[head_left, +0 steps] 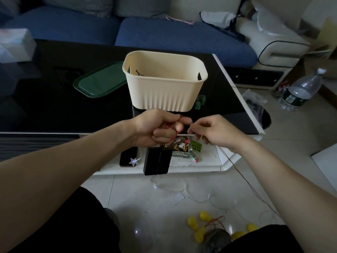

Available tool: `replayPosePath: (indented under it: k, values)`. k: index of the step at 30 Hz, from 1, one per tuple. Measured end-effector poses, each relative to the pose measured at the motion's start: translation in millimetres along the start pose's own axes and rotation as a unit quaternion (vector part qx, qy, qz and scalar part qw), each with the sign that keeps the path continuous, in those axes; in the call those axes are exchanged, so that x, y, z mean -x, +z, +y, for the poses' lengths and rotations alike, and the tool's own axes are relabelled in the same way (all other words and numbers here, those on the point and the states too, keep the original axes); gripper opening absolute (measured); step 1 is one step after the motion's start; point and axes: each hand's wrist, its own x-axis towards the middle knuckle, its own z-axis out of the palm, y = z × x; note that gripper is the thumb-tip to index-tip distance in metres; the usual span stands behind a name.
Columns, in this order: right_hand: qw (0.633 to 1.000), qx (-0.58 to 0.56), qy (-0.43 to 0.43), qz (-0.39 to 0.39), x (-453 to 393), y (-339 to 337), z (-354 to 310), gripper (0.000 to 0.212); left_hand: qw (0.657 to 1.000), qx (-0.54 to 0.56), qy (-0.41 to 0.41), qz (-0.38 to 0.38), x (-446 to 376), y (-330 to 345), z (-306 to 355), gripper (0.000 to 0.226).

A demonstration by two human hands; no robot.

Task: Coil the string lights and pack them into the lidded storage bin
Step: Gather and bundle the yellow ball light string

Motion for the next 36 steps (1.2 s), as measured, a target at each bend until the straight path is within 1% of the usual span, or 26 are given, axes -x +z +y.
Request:
replayPosePath:
  k: [2, 4, 6, 9, 12, 15, 17, 19, 22, 24, 26, 29, 31, 32, 34, 36]
  values:
    - [0.999, 0.019, 0.021, -0.047, 0, 2, 3, 0.029, 0.998, 0.051, 0.025, -0.007, 0, 2, 2, 0.028]
    - [0.995, 0.054, 0.034, -0.071, -1, 5, 8, 0.031, 0.995, 0.083, 0.049, 0.000, 1, 3, 5, 0.027]
    - [0.993, 0.059, 0.052, -0.091, -2, 6, 12, 0.031, 0.991, 0.111, 0.075, 0.028, 1, 4, 7, 0.029]
    - [0.986, 0.034, 0.086, -0.141, -2, 4, 16, 0.032, 0.976, 0.157, 0.122, 0.085, -1, 3, 12, 0.030]
    - [0.973, 0.071, 0.099, -0.197, 1, 10, 13, 0.030, 0.957, 0.200, 0.159, 0.137, -2, 0, 18, 0.028]
    - [0.967, 0.078, 0.074, -0.231, 6, 26, 3, 0.029, 0.943, 0.214, 0.191, 0.166, -2, 3, 23, 0.028]
    - [0.966, 0.068, 0.045, -0.245, 11, 37, -7, 0.029, 0.944, 0.215, 0.199, 0.155, -2, 6, 23, 0.027]
    - [0.964, 0.083, 0.013, -0.251, 15, 43, -18, 0.029, 0.949, 0.202, 0.193, 0.147, -2, 10, 21, 0.027]
    - [0.959, 0.123, -0.024, -0.254, 21, 46, -31, 0.028, 0.965, 0.145, 0.154, 0.154, 1, 16, 15, 0.035]
    - [0.962, 0.126, -0.040, -0.240, 24, 46, -36, 0.026, 0.981, 0.091, 0.110, 0.130, 3, 18, 11, 0.041]
    - [0.969, 0.118, -0.066, -0.207, 25, 44, -40, 0.024, 0.992, 0.037, 0.065, 0.098, 4, 18, 7, 0.044]
    - [0.985, 0.076, -0.094, -0.126, 23, 39, -41, 0.026, 0.996, -0.019, 0.030, 0.085, 3, 18, 1, 0.038]
    - [0.991, 0.050, -0.102, -0.069, 21, 34, -38, 0.032, 0.997, -0.060, 0.012, 0.048, 4, 21, -2, 0.037]
    - [0.992, 0.050, -0.105, -0.042, 20, 30, -37, 0.033, 0.997, -0.070, 0.003, 0.022, 3, 21, -4, 0.044]
    - [0.991, 0.071, -0.113, 0.000, 18, 24, -32, 0.026, 0.996, -0.083, -0.023, -0.020, 3, 20, -6, 0.059]
    - [0.989, 0.084, -0.115, 0.029, 15, 19, -26, 0.019, 0.991, -0.123, -0.046, -0.037, 1, 17, -6, 0.072]
